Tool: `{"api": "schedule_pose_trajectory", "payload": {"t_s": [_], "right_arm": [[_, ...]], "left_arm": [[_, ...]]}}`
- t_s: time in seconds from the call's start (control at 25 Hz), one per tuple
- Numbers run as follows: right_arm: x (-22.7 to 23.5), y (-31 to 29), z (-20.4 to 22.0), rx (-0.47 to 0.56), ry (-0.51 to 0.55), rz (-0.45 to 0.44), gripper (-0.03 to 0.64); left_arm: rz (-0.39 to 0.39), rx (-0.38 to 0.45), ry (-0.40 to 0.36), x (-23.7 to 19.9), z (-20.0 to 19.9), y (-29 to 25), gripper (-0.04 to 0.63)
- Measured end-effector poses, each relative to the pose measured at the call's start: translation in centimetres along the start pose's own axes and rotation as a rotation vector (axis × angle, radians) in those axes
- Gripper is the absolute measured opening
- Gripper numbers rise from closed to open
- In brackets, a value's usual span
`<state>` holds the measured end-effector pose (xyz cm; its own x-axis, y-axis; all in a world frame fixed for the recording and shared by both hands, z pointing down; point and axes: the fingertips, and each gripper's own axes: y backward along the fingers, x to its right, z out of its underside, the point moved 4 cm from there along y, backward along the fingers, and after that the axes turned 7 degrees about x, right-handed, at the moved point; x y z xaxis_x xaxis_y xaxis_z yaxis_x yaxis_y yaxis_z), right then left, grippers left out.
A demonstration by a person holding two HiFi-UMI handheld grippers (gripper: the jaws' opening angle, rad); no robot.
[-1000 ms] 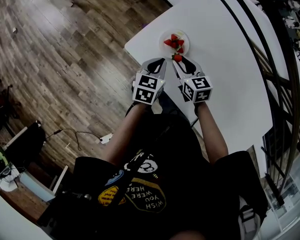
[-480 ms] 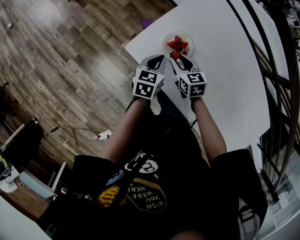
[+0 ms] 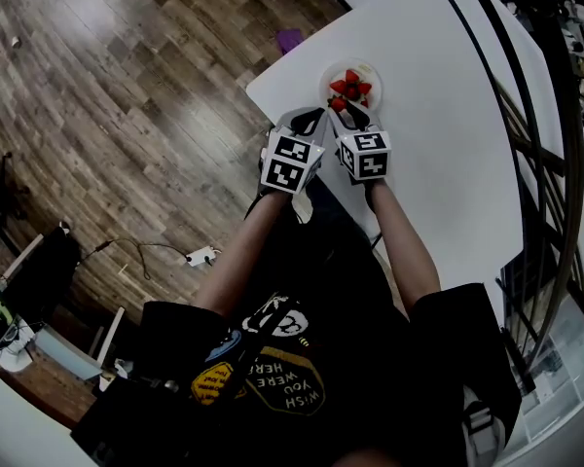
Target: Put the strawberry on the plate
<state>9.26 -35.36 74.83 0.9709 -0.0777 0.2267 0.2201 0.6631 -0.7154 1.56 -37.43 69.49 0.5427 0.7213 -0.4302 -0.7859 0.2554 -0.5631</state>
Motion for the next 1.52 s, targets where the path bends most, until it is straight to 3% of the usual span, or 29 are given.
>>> {"api": "schedule_pose_trajectory", "payload": {"t_s": [0.68,1.12,1.52], "right_arm": [[0.9,-0.2,0.8,-0.076,0.039,0.089,0.146],[0.3,0.4,0.3,-0.010,0.075,0.117,0.158],[1.0,5.8,-1.5,0.143,0.030,0.157,0.105]], "left_arm": [[0.013,-0.004,0.018,1.4,0.9,0.3,0.000],[0.042,-0.003,0.030,1.3,1.7,1.0,0.000],[0.004,0.044,-0.017,2.4,0.7,2.3,0.000]]}}
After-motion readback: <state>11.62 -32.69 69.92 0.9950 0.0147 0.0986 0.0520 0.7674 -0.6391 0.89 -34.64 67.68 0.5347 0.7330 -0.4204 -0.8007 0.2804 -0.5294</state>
